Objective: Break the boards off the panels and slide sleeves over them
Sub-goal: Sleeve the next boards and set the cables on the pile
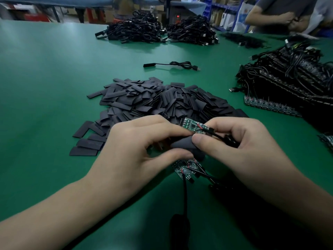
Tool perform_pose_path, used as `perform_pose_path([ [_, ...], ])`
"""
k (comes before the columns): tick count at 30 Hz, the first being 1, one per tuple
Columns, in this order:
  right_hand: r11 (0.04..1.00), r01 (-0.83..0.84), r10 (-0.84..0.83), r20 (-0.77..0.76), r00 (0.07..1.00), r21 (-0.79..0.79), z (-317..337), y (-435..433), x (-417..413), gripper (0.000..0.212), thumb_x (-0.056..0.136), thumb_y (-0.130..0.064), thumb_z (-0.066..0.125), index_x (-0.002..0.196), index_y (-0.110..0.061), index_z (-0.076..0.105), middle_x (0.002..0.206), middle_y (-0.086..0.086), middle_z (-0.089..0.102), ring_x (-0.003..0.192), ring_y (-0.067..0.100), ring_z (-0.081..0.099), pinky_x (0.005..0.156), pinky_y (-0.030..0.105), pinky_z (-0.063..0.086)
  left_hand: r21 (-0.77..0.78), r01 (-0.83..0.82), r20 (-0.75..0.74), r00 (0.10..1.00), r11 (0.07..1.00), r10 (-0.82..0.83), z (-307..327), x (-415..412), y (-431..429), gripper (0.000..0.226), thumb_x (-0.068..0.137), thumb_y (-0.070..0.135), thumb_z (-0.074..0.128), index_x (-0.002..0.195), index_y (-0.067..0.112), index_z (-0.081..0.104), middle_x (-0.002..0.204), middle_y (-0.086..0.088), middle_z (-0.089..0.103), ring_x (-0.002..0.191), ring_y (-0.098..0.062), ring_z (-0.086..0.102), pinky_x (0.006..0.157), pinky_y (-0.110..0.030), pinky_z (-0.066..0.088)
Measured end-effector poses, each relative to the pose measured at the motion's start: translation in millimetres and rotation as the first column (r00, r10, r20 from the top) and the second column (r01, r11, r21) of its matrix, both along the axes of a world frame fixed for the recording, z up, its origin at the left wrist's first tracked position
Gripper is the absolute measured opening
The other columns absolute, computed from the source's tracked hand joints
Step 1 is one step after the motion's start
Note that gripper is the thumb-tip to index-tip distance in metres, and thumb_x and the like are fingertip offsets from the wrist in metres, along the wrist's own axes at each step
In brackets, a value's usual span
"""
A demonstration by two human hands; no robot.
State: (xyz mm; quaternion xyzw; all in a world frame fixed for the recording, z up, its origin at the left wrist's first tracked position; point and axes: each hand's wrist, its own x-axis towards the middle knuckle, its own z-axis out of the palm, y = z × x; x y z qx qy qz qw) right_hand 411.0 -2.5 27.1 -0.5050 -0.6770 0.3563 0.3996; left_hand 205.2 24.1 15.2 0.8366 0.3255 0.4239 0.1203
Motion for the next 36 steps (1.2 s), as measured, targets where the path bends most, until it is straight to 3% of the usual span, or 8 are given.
perform_pose_path([
  [4,0.999,-0.030,0.031,-0.049,0.998,0.019,-1.1,-0.6,0.4,0.026,0.087,-0.044,0.065,0.088,-0.019,0.074,0.063,0.011,0.060,0.057,0.004,0.049,0.054,0.024,0.036,-0.013,-0.052,0.047,0.997,0.999,0.053,1.0,-2.1,1.8,0.023,0.079,0.036,0.083,0.098,0.023,0.079,0.088,0.014,0.071,0.080,-0.002,0.066,0.074,-0.015,0.049],
  [6,0.998,0.006,0.000,-0.089,0.996,0.064,-0.7,0.6,4.2,0.029,0.091,-0.044,0.060,0.086,-0.018,0.072,0.053,-0.011,0.053,0.050,-0.003,0.046,0.052,0.012,0.035,-0.119,-0.092,0.125,0.986,0.989,0.107,1.3,-4.3,3.8,0.026,0.075,0.040,0.083,0.098,0.028,0.080,0.083,0.013,0.073,0.073,-0.005,0.065,0.069,-0.016,0.049],
  [7,0.996,0.030,-0.023,-0.074,0.997,0.087,0.1,1.3,7.0,0.033,0.092,-0.048,0.058,0.083,-0.018,0.071,0.052,-0.012,0.047,0.048,0.000,0.042,0.051,0.016,0.034,-0.182,-0.095,0.180,0.975,0.979,0.128,0.9,-5.2,4.6,0.026,0.073,0.041,0.083,0.097,0.030,0.080,0.080,0.012,0.073,0.068,-0.006,0.065,0.067,-0.017,0.049],
  [9,0.991,0.064,-0.064,-0.003,0.998,0.119,1.9,2.4,13.2,0.045,0.091,-0.057,0.051,0.079,-0.016,0.065,0.053,-0.005,0.037,0.050,0.005,0.033,0.050,0.024,0.029,-0.267,-0.085,0.256,0.954,0.960,0.156,-0.4,-6.0,6.1,0.025,0.069,0.042,0.081,0.093,0.035,0.079,0.076,0.011,0.074,0.061,-0.008,0.064,0.063,-0.017,0.049],
  [13,0.991,0.045,-0.054,0.076,0.996,0.125,4.6,2.0,17.0,0.048,0.091,-0.058,0.048,0.074,-0.014,0.060,0.054,-0.003,0.036,0.049,0.005,0.033,0.046,0.016,0.026,-0.330,-0.051,0.285,0.946,0.943,0.151,-1.7,-6.3,7.1,0.022,0.066,0.044,0.085,0.086,0.039,0.079,0.074,0.012,0.075,0.061,-0.008,0.068,0.063,-0.017,0.052],
  [24,0.992,-0.071,0.056,0.147,0.988,0.101,1.2,-1.3,12.8,0.045,0.092,-0.057,0.046,0.075,-0.019,0.062,0.052,-0.008,0.038,0.049,0.003,0.033,0.048,0.019,0.027,-0.315,-0.043,0.247,0.961,0.948,0.126,-3.9,-5.7,8.1,0.022,0.067,0.044,0.085,0.085,0.033,0.080,0.077,0.009,0.076,0.066,-0.014,0.070,0.064,-0.030,0.055],
  [29,0.999,-0.036,0.036,0.010,0.999,0.037,2.7,-0.2,14.5,0.046,0.088,-0.060,0.048,0.073,-0.018,0.062,0.053,-0.005,0.034,0.049,0.008,0.030,0.046,0.024,0.025,-0.326,-0.015,0.288,0.951,0.945,0.114,-4.3,-5.8,8.3,0.017,0.070,0.041,0.081,0.084,0.032,0.080,0.077,0.009,0.076,0.067,-0.014,0.071,0.064,-0.029,0.055],
  [36,0.995,-0.074,0.068,0.081,0.994,0.073,1.5,-0.3,14.0,0.047,0.091,-0.058,0.048,0.077,-0.016,0.063,0.054,-0.005,0.034,0.051,0.005,0.031,0.047,0.021,0.026,-0.315,0.002,0.284,0.954,0.949,0.093,-4.2,-4.1,6.8,0.017,0.072,0.040,0.080,0.086,0.030,0.080,0.074,0.005,0.076,0.064,-0.018,0.070,0.062,-0.033,0.054],
])
